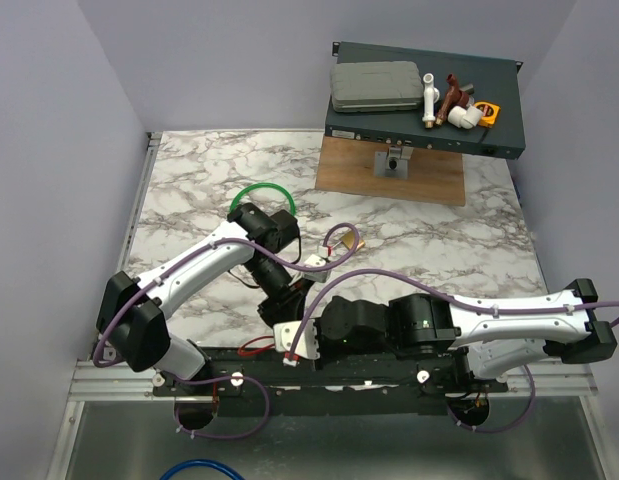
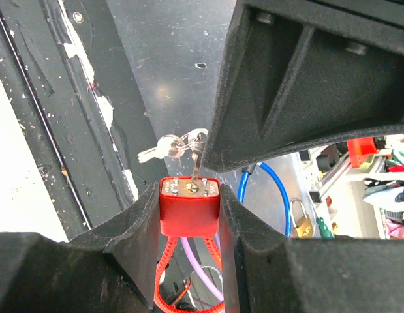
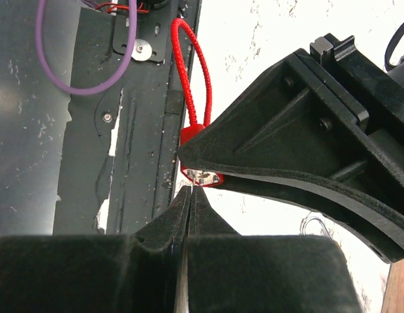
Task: Unlock with the key
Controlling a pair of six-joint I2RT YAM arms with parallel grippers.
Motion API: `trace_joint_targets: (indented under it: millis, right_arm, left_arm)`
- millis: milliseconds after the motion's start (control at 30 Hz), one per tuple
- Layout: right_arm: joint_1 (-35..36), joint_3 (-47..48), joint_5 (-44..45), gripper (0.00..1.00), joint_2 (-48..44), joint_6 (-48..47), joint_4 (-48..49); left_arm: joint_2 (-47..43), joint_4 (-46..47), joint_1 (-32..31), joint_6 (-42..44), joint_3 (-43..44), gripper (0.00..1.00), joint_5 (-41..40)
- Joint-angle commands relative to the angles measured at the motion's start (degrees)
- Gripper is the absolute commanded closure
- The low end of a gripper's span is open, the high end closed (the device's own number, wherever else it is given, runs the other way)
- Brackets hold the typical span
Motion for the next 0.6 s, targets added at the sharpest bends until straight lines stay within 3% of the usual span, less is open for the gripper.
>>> trace_joint_targets:
  millis: [0,567]
  right_arm:
    - [0.51,-0.8,-0.95,0.99,-0.97,0.45,2.57]
    - [0.51,0.16,-0.22,0.99,-1.79,-0.59,2.4]
  left_arm:
    - [-2.11,-2.74,-0.28,1.47,0.25,1.0,4.03]
    - [-2.72,-2.72,-0.81,2.25,-1.12,1.0,3.93]
